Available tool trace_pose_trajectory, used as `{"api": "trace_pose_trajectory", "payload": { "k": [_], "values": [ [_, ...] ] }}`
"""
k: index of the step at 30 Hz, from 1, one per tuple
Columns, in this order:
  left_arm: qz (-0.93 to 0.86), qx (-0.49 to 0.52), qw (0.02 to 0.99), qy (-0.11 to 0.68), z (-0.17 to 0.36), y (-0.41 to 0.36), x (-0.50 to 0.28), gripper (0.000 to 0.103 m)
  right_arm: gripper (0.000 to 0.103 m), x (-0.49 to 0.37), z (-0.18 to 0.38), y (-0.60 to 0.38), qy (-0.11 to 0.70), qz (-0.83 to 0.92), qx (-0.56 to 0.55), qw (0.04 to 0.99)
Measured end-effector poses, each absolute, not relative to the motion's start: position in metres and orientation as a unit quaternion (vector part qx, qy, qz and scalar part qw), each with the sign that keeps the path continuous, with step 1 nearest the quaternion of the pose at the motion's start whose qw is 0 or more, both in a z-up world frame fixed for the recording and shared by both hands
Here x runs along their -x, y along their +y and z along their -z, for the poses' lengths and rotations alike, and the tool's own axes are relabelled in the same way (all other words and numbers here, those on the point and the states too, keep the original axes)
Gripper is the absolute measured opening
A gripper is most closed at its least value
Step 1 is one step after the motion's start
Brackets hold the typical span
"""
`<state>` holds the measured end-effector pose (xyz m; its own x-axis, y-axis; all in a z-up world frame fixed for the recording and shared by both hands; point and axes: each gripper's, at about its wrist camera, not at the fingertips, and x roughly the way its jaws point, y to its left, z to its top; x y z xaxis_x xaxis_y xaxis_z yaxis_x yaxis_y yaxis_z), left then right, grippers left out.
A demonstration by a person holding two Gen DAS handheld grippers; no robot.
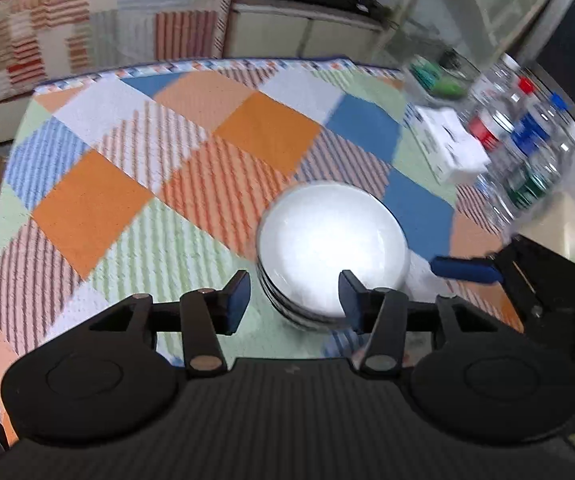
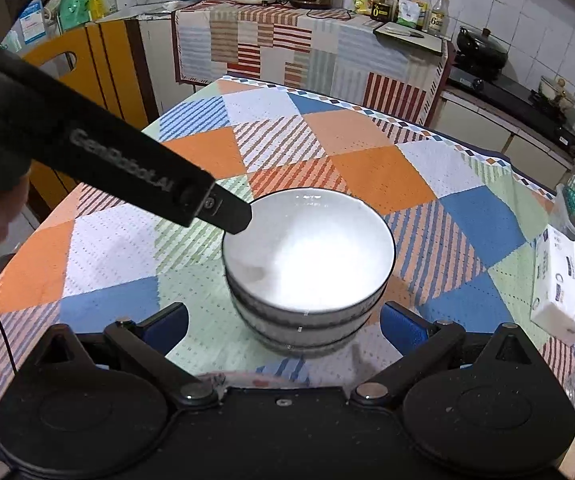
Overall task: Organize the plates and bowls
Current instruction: 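Carry the third bowl onto the bowl stack and open the right gripper, then close the right gripper on the rim of the three-bowl stack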
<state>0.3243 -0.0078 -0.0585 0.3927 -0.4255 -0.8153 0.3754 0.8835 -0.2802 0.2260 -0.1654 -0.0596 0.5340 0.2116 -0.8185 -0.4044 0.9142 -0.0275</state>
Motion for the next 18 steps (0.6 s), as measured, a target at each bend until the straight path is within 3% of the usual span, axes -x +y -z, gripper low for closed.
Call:
{"api": "trace_pose_trajectory", "payload": {
  "k": [10, 18],
  "values": [
    [0.240, 0.045, 0.836, 0.492, 0.058, 0.017, -0.320, 0.064, 0.103, -0.199, 0.055, -0.184, 0.431, -0.159, 0.040, 0.887],
    [0.241, 0.101, 0.822, 0.506, 0.078, 0.035, -0.338, 0.069, 0.103, -0.205, 0.077, -0.197, 0.444, -0.139, -0.042, 0.884]
  ]
}}
